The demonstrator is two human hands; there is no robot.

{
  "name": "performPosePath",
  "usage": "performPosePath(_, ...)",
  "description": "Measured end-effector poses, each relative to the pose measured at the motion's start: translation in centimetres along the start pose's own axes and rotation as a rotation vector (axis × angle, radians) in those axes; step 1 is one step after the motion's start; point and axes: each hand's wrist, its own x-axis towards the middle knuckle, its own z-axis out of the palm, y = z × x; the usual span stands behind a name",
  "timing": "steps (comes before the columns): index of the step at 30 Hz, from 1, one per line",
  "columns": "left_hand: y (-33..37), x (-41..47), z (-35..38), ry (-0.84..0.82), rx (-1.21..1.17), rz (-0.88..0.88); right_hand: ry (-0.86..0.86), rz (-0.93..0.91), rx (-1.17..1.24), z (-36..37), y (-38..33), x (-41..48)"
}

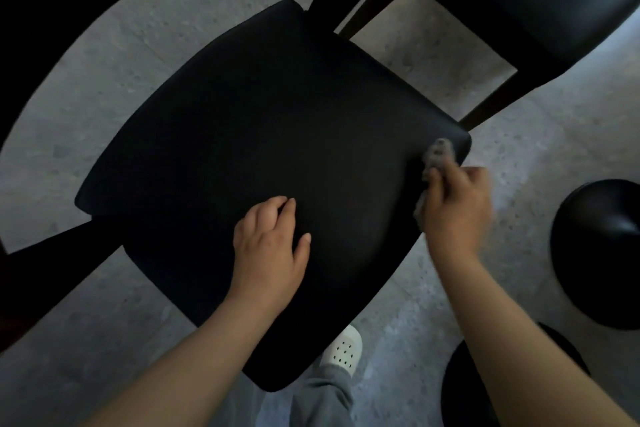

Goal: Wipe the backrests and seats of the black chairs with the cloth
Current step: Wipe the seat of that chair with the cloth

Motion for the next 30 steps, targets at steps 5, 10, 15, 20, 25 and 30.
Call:
performPosePath(5,1.9,-0.2,1.0,-0.053,0.053,0.034,-0.169,-0.418,-0.053,1.8,0.4,-4.9)
performPosePath(10,2.7,-0.6,1.6,-0.076,0.099,0.071,0.103,0.434,0.090,0.7,6.2,-1.2)
performPosePath(15,4.1,-0.9,2.6,-0.090,0.105,0.097,-0.037,0.065,0.257,-0.5,3.1,-3.6)
performPosePath(20,4.0,-0.9,3.2,-0.088,0.176,0.113,-0.078,-0.090,0.187,1.5,2.8,-5.3)
performPosePath(25,3.9,-0.8,3.1,-0.113,0.214,0.122,0.164,0.718,0.249,0.4,5.5,0.8)
performPosePath(30,4.7,-0.7,2.2,-0.171,0.207,0.087,-0.082,0.376,0.265,-2.4,4.6,0.8)
